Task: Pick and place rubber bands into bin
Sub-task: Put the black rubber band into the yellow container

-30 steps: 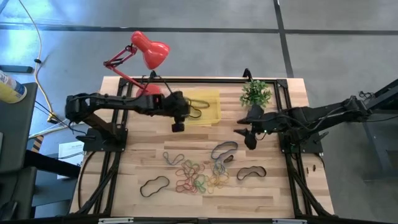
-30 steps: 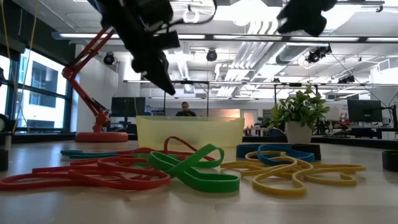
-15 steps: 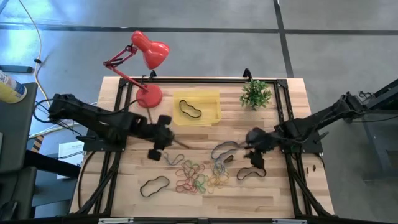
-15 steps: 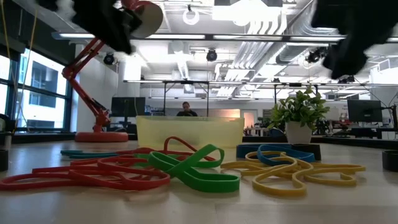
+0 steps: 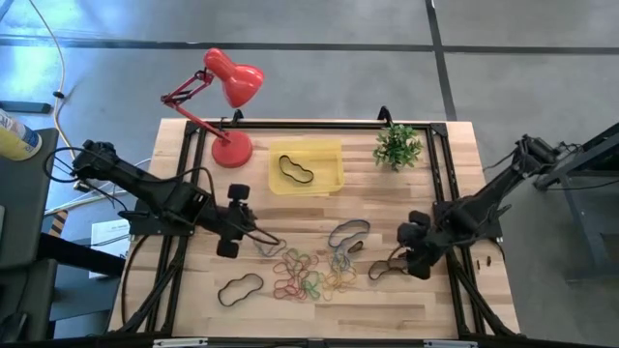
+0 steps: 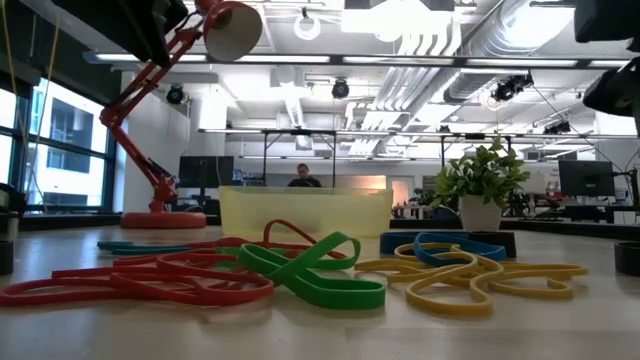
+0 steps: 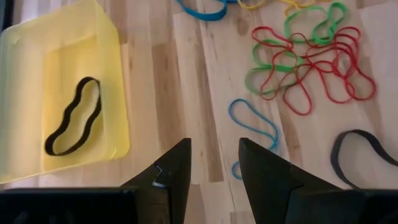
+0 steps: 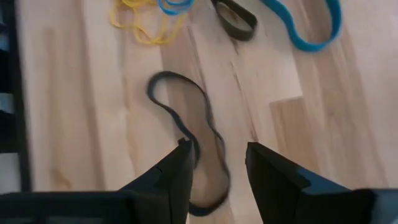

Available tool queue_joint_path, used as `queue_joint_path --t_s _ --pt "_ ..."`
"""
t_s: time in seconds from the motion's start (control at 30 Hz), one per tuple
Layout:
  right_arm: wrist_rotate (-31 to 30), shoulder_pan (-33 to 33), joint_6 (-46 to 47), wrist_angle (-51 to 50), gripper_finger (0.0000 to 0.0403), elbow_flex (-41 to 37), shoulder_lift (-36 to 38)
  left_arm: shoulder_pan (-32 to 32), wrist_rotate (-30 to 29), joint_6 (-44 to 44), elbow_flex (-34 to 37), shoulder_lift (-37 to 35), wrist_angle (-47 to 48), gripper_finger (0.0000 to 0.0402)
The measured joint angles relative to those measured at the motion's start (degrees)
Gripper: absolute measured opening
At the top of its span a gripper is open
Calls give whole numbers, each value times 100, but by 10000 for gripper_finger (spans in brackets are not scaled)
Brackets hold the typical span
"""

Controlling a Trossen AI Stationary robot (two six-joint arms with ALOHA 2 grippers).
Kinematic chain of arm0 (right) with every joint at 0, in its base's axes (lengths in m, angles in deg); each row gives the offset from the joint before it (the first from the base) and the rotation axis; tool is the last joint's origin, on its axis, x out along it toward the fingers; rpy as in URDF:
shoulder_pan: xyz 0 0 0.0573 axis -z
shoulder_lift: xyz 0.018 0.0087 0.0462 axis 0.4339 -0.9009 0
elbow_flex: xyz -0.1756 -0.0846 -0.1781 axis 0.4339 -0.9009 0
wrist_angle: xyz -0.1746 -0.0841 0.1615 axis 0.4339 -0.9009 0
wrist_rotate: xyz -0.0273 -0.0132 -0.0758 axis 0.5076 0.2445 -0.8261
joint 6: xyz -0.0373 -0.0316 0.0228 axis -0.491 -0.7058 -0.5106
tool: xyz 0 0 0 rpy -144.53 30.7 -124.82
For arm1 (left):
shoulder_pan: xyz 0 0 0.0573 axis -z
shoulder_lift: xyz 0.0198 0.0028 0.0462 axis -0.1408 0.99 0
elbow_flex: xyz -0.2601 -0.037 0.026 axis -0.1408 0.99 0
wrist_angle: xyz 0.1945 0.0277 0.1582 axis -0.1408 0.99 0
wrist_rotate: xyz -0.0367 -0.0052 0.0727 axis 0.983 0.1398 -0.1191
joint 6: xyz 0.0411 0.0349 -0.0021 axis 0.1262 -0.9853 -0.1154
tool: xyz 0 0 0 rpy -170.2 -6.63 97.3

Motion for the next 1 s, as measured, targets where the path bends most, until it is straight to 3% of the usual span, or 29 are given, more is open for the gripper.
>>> queue_joint_path --t_s 0.3,1.0 --pt "-11 -265 -2 -215 138 0 -886 -9 -148 10 2 0 -3 122" --pt "391 -298 107 626 138 11 -2442 -9 -346 6 2 1 -8 122"
